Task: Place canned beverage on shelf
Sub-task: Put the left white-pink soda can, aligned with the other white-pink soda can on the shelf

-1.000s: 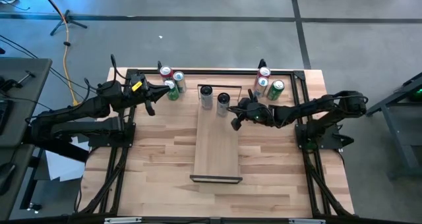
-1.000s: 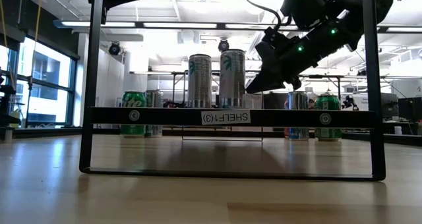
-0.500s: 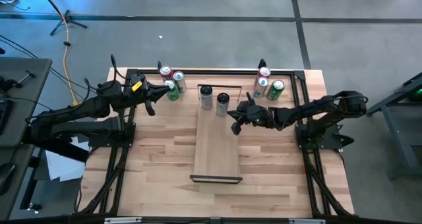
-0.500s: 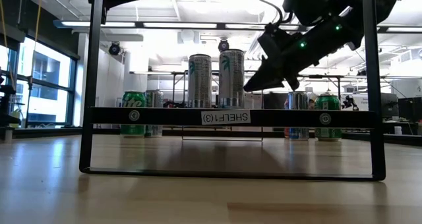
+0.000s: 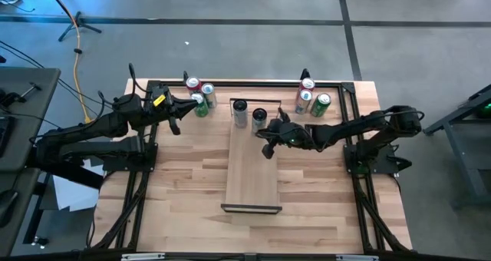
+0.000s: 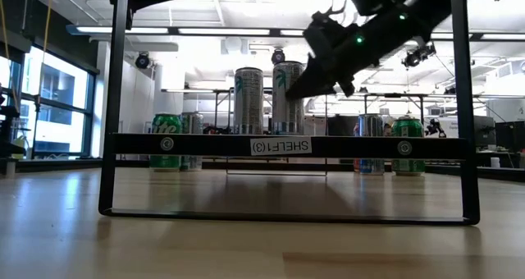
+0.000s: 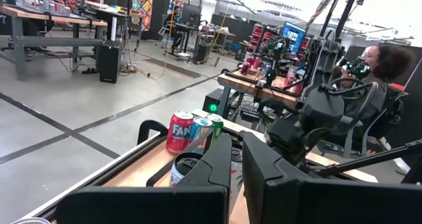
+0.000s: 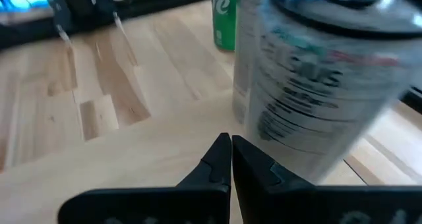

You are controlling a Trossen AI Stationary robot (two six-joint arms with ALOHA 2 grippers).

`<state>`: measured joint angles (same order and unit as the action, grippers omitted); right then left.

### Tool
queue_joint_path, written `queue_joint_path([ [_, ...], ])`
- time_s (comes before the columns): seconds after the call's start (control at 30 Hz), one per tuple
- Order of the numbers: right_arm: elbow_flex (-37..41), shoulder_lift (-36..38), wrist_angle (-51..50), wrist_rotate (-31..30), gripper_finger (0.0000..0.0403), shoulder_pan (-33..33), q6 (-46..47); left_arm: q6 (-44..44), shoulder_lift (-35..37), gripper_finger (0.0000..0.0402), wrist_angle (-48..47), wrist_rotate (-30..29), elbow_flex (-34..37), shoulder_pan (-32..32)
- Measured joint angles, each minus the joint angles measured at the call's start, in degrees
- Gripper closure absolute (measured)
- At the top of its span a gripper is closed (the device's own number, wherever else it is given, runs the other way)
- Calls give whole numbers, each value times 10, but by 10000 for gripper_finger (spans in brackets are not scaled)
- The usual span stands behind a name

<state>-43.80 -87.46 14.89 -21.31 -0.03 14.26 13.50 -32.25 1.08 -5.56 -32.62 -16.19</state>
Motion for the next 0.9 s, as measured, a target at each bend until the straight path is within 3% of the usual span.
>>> queue_joint_path([
  [0.47,-30,-14,-96,0,403,1,-27,13,0,401,0,0,0,0],
  [0.9,-30,-13,-77,-22,403,-16,-28,13,0,401,0,0,0,0],
])
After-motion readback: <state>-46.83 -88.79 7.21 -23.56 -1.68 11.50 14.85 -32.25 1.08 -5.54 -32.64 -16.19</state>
